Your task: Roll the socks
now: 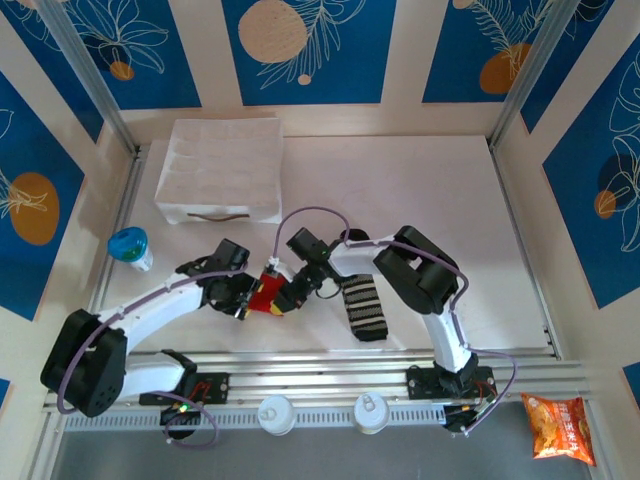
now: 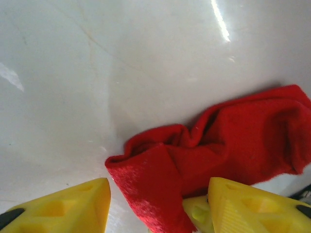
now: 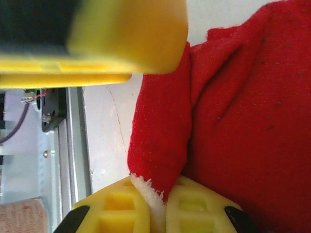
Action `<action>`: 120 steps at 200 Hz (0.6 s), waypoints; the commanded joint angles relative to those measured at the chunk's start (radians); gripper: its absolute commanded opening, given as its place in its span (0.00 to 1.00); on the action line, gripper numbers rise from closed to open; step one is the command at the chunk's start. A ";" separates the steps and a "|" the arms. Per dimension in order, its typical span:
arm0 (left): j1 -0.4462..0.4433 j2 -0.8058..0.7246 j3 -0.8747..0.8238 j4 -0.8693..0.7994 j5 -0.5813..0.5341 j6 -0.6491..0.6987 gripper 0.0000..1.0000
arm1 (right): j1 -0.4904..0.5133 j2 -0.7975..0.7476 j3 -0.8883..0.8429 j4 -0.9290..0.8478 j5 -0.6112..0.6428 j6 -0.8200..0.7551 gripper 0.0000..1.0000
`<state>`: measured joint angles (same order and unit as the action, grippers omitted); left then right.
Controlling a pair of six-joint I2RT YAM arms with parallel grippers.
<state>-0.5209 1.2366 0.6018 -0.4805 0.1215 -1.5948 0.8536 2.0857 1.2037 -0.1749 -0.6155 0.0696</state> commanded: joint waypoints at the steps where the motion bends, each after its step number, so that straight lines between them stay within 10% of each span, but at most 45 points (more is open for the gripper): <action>1: -0.022 0.030 -0.020 0.081 0.021 -0.046 0.53 | -0.008 0.060 0.010 -0.116 0.004 0.042 0.00; 70: -0.069 0.142 -0.013 0.118 0.023 -0.102 0.42 | -0.024 0.080 0.016 -0.112 0.005 0.089 0.00; 97: -0.070 0.213 0.038 -0.001 0.043 -0.103 0.12 | -0.015 0.067 0.002 -0.106 0.071 0.069 0.00; 120: -0.070 0.284 0.104 -0.173 0.067 -0.087 0.00 | 0.006 -0.047 -0.121 0.049 0.215 0.030 0.22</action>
<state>-0.5785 1.4174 0.6796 -0.5034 0.1490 -1.6867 0.8402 2.0995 1.2129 -0.1879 -0.6392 0.1387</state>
